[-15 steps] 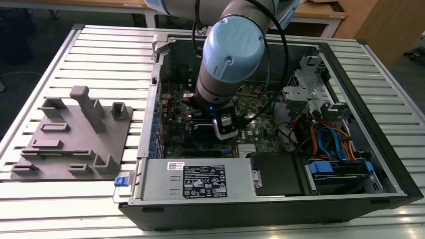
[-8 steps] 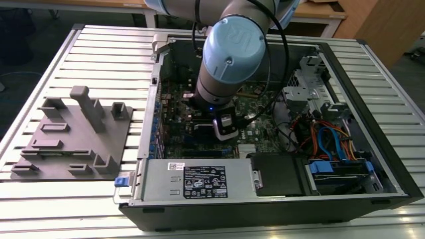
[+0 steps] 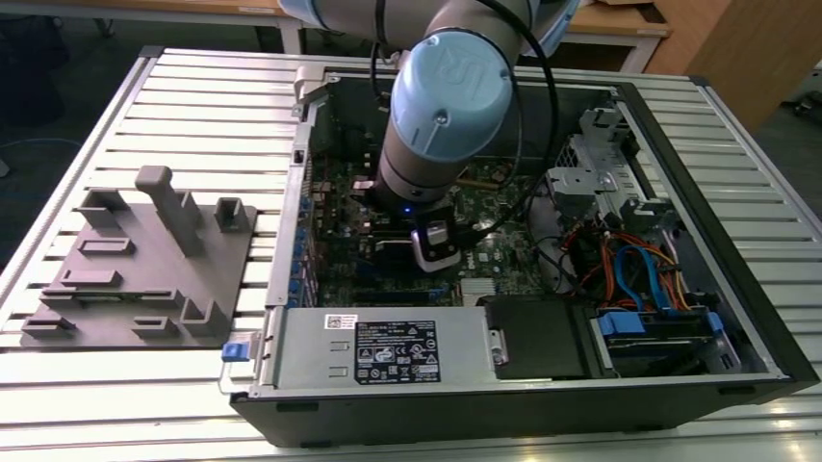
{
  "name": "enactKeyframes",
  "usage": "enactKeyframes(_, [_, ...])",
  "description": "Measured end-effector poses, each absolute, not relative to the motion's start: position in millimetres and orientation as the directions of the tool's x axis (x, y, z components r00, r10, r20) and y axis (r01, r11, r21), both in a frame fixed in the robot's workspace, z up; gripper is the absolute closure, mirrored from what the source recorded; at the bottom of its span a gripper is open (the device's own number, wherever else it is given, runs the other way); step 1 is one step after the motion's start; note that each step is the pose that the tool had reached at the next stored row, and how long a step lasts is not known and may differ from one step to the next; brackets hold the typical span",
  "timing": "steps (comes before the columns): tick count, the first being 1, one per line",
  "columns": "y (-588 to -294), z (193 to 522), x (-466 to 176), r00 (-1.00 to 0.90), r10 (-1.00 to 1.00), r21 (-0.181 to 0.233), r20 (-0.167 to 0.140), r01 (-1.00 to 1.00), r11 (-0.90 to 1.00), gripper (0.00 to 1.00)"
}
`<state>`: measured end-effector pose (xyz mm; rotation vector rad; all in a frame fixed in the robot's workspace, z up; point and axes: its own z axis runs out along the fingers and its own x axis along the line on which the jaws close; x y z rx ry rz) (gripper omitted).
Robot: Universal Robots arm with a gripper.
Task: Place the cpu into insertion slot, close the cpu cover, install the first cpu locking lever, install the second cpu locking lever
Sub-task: 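Install the second cpu locking lever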
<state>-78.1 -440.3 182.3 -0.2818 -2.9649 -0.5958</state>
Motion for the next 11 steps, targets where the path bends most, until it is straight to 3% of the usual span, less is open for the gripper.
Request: enactKeyframes(11, [-440, 192, -82, -0.977, 0.16, 0.373, 0.138, 0.201, 0.906, 0.9])
